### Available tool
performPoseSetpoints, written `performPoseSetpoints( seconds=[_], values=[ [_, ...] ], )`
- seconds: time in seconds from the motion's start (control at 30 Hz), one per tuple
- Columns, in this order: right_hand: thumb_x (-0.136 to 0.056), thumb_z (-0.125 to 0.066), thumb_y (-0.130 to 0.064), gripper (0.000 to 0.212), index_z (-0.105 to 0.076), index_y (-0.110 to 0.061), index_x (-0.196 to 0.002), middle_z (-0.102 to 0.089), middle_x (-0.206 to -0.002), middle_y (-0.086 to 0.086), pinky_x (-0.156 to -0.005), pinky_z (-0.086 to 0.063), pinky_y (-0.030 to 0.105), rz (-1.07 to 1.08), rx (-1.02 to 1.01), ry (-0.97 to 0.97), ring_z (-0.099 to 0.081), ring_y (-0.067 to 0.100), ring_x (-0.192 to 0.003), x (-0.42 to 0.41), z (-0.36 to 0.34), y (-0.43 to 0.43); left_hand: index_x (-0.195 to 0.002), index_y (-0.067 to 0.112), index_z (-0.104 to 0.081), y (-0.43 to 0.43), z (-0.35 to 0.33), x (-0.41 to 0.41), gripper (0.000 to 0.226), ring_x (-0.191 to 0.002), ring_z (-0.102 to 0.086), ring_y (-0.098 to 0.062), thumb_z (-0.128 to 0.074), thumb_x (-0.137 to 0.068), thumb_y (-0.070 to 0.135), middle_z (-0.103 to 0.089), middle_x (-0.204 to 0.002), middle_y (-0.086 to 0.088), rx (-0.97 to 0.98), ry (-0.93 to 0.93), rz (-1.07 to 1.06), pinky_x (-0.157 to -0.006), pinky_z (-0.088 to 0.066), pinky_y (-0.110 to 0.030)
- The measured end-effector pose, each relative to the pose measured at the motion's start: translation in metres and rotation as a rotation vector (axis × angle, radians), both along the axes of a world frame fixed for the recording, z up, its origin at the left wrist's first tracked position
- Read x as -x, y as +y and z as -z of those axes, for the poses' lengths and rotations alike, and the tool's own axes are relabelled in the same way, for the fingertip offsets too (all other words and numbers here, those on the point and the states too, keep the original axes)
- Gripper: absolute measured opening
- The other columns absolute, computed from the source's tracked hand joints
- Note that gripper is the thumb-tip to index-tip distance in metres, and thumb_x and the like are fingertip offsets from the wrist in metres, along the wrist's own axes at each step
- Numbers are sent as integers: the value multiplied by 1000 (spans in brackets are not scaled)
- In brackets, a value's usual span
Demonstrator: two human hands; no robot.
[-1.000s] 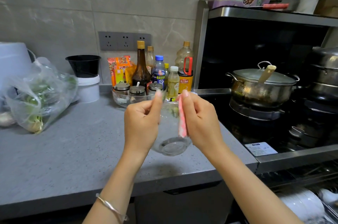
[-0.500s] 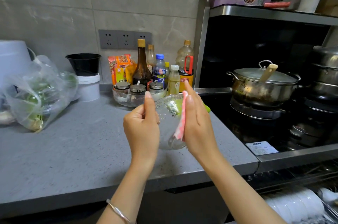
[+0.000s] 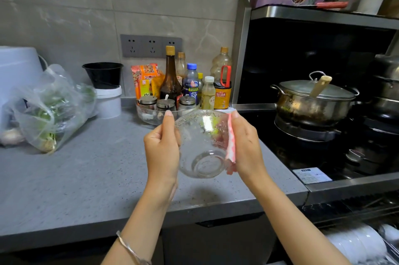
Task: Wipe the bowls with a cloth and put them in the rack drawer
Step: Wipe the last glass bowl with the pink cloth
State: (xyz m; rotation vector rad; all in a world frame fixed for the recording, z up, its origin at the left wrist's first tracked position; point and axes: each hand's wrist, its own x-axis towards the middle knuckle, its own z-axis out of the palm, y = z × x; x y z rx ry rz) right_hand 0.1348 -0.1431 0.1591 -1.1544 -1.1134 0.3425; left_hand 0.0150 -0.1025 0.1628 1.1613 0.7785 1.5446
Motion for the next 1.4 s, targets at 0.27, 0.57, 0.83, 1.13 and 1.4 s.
performPoseSetpoints(
  seconds=[0.27,0.57,0.83,1.13,1.4],
  values=[
    [-105,-34,-30,69,-43,-6,-41,-38,-28,-2,-46,-39,14,46,-206,-48,-40,10,-30,-2,2,-2,-94,11,-57,12,3,1,61,-88,-57,-11,-21,-94,60,-62,-87,2,22,389,172,-74,-40,-18],
    [-105,-30,-33,61,-48,-10,-51,-48,-38,-8,-42,-42,35,167,-404,-580,-46,4,-41,-13,23,-2,-121,26,-55,7,5,16,63,-92,-71,-34,-23,-89,69,-70,-114,-12,330,330,866,-65,-60,-32],
    [-100,-33,-41,54,-45,-34,-48,-45,-32,-9,-59,-46,34,-80,-9,-535,-51,5,-46,-22,20,-16,-136,47,-43,16,33,17,80,-96,-66,-47,-62,-66,14,-47,-141,-17,379,-68,888,-68,-59,-45],
    [-100,-39,-41,27,-58,-27,-114,-55,-108,-12,-90,-40,28,-80,408,-1071,-48,4,-100,-15,17,-15,-132,50,-47,-2,54,6,47,-109,-66,-21,-51,-87,36,-61,-132,3,176,34,781,-76,-57,-46],
    [-98,-30,-53,51,-43,-31,-142,-41,-150,1,-116,-14,32,-32,352,-1457,-38,24,-138,-12,58,-47,-131,48,-49,-2,71,18,48,-111,-65,-21,-46,-83,45,-63,-126,11,97,-19,528,-89,-53,-50]
  ],
)
